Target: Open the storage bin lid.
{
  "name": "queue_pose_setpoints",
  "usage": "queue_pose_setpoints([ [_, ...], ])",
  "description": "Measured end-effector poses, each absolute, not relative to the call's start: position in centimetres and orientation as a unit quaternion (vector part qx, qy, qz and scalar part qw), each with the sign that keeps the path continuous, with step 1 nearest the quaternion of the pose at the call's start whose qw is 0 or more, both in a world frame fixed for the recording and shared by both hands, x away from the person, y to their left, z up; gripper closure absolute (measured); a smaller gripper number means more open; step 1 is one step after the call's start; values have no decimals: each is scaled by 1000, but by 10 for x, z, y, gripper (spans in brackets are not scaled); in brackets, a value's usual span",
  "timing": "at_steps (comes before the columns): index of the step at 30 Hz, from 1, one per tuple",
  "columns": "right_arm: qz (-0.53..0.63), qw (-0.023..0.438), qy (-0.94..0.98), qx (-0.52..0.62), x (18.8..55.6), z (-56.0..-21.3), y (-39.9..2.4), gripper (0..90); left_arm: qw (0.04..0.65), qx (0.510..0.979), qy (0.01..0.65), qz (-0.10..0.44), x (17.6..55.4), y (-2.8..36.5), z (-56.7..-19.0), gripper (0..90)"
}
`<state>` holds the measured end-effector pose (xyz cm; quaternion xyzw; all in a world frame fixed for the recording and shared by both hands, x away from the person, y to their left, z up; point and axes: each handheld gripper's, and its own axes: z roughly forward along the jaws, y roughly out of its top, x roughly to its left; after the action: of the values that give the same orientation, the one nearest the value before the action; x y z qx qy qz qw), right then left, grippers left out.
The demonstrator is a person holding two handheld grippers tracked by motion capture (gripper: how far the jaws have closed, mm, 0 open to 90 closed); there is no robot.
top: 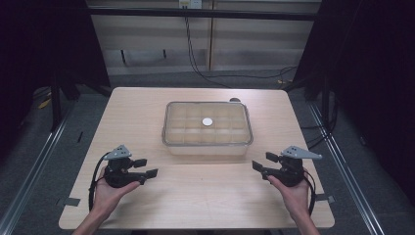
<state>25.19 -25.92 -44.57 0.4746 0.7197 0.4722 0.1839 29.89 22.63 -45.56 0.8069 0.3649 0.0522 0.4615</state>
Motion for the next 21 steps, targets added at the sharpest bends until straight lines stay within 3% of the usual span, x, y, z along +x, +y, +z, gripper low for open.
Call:
queue_pose_setpoints([
  [6, 475, 178, 722, 469, 263, -439, -256, 265, 464, 814, 345, 55, 302, 219, -446, 318],
  [13, 486, 180, 723, 457, 273, -429, -254, 257, 470, 809, 348, 55, 316, 215, -438, 374],
  [16, 492, 180, 716, 461, 280, -426, -257, 200, 463, 809, 355, 64, 326, 215, -437, 363],
  [21, 485, 174, 720, 464, 288, -424, -258, 224, 455, 815, 351, 78, 335, 212, -433, 355],
])
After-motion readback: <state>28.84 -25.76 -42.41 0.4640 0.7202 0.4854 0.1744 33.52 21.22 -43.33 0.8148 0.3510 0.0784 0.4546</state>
